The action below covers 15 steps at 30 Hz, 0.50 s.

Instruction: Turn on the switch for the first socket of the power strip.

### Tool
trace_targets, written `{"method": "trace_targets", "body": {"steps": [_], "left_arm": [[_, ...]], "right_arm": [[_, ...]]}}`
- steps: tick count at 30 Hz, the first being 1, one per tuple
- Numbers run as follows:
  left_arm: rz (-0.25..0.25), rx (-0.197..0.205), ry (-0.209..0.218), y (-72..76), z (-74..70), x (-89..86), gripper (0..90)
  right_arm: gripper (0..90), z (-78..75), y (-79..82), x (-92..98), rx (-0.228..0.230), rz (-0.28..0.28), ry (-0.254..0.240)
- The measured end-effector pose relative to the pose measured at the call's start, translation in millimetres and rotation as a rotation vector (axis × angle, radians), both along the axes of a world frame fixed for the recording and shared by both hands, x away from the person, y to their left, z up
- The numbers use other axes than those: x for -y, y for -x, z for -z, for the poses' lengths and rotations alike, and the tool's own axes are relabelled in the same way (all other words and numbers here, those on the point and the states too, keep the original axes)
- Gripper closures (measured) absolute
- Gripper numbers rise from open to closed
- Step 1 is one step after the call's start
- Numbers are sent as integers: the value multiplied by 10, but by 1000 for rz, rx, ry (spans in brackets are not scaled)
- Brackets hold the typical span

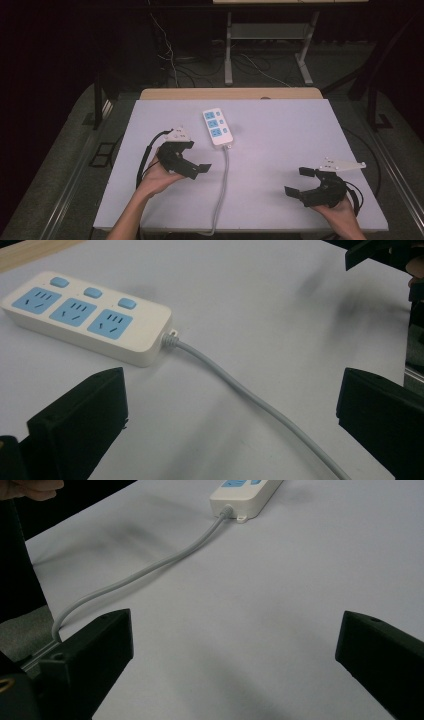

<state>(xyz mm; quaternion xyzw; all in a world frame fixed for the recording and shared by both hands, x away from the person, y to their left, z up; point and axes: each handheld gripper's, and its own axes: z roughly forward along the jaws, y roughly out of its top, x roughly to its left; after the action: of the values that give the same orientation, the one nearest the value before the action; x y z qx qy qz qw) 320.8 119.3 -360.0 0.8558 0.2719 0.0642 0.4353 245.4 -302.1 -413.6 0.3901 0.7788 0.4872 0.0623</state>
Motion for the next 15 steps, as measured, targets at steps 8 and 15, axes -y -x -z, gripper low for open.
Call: {"method": "trace_targets", "body": {"steps": [8, 15], "left_arm": [[22, 5, -19, -122, -73, 101, 0], [40, 13, -29, -226, -151, 159, 0]], "right_arm": [[16, 2, -1, -5, -15, -7, -12], [16, 2, 4, -8, -16, -7, -11]]}}
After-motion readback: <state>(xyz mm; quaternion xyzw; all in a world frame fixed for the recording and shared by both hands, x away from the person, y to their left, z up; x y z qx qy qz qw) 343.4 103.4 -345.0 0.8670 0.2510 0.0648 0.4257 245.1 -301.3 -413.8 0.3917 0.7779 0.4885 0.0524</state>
